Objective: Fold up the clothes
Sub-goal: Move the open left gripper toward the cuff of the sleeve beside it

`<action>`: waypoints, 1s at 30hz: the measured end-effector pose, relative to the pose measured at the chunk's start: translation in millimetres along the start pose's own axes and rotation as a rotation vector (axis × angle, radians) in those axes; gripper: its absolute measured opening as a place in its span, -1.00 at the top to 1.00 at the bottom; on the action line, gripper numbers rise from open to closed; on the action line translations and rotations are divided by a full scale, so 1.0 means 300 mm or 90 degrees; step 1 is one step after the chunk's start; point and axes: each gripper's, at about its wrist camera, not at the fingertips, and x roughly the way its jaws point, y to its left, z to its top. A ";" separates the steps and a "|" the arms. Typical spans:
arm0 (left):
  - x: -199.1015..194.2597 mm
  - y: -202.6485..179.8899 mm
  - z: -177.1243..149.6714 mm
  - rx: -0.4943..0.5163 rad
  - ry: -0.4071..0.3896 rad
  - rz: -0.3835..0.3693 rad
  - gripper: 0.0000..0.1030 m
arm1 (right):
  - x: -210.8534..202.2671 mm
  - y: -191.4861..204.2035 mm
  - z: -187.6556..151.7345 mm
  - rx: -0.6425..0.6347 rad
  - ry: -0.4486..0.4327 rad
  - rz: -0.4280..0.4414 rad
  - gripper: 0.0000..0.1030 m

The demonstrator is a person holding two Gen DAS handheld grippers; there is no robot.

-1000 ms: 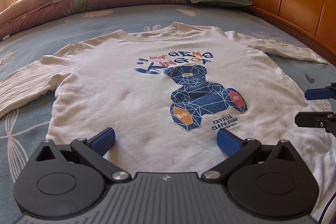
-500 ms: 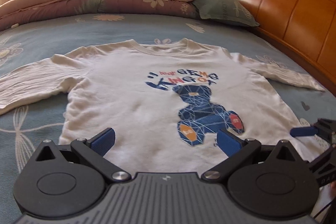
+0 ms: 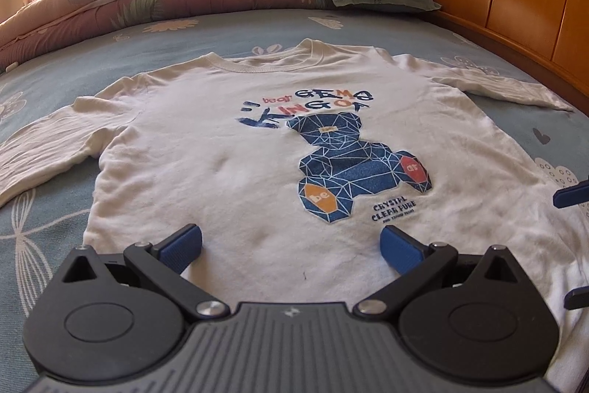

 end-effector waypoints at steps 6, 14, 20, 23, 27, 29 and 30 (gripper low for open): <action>0.004 -0.003 0.005 -0.003 0.004 0.004 -0.99 | -0.007 -0.029 -0.042 0.001 0.067 -0.094 -1.00; 0.001 -0.003 0.004 0.001 0.009 0.002 -0.99 | -0.056 0.069 0.015 0.007 0.034 -0.088 -1.00; 0.001 0.002 0.006 0.003 0.012 -0.004 -0.99 | 0.055 0.113 0.010 0.042 0.079 -0.073 -1.00; 0.001 0.006 0.010 0.002 0.018 -0.008 -0.99 | 0.042 0.078 0.019 0.088 0.099 -0.124 -1.00; 0.004 0.008 0.015 -0.001 0.026 -0.011 -0.99 | 0.034 0.038 0.068 0.138 0.071 -0.128 -1.00; 0.004 0.008 0.013 0.003 0.025 -0.012 -0.99 | 0.057 0.043 0.117 0.136 0.050 -0.091 -1.00; 0.004 0.009 0.011 0.003 0.023 -0.013 -0.99 | 0.084 0.055 0.140 0.122 0.050 -0.086 -1.00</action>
